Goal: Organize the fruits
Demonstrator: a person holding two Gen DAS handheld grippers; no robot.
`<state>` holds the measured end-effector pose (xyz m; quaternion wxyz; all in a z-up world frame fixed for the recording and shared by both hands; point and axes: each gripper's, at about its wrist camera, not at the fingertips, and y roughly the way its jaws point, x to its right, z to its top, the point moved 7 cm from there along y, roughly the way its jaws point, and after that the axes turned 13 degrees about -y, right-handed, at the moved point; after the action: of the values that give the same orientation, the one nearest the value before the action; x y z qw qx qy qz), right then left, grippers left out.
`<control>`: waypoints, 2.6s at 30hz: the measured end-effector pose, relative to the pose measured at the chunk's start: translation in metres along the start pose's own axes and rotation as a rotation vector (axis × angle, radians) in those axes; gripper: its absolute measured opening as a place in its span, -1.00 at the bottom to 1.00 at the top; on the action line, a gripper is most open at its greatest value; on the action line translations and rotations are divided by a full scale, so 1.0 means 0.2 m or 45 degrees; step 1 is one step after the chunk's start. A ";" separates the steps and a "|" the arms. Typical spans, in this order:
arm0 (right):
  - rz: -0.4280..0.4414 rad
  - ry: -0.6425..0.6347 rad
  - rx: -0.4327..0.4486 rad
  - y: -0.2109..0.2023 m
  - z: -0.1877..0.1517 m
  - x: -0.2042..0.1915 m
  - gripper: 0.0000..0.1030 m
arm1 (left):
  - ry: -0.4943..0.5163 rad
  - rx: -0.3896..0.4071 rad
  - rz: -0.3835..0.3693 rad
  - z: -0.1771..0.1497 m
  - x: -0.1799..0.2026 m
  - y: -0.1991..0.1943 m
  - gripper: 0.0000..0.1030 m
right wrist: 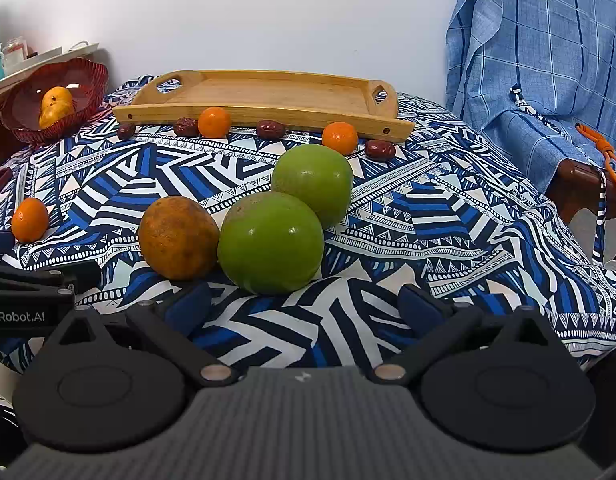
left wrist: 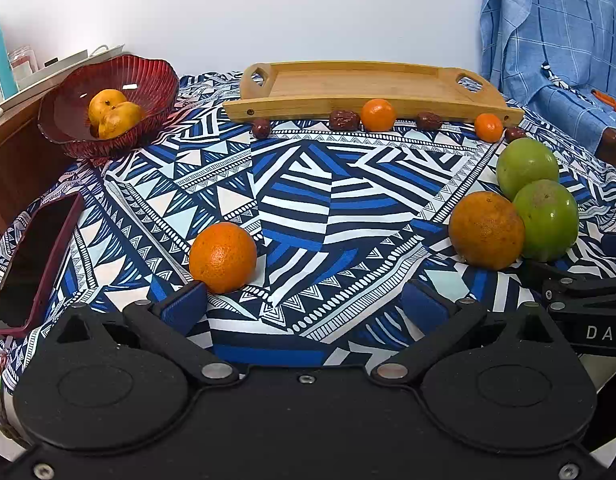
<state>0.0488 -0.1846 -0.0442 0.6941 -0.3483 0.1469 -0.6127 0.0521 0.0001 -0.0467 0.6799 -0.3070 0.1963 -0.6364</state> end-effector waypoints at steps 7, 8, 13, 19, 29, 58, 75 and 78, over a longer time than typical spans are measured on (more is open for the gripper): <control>0.000 0.000 0.001 0.00 0.00 0.00 1.00 | 0.000 0.001 0.000 0.00 0.00 0.00 1.00; -0.001 0.000 0.001 0.00 0.00 0.00 1.00 | 0.000 0.001 0.000 0.00 0.00 0.00 1.00; 0.000 0.000 0.001 0.00 0.00 0.00 1.00 | 0.000 0.001 0.000 0.00 0.00 0.00 1.00; -0.002 -0.004 0.005 0.00 0.00 0.00 1.00 | 0.001 0.006 -0.001 0.00 0.00 0.00 1.00; -0.004 0.015 0.027 -0.01 -0.01 0.00 1.00 | 0.004 0.032 -0.005 0.01 -0.01 0.00 1.00; 0.076 -0.056 0.162 -0.03 0.05 -0.06 0.44 | -0.138 0.184 0.113 0.13 -0.20 -0.03 0.31; 0.105 -0.093 0.217 -0.01 0.07 -0.08 0.10 | -0.158 0.115 0.068 0.10 -0.19 0.01 -0.29; 0.103 -0.075 0.229 -0.01 0.07 -0.08 0.07 | -0.152 0.129 0.059 0.10 -0.17 0.00 -0.30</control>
<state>0.0518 -0.1654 -0.0363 0.7507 -0.2963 0.0845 -0.5844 0.0617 0.0378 -0.0357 0.7196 -0.3049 0.1302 -0.6102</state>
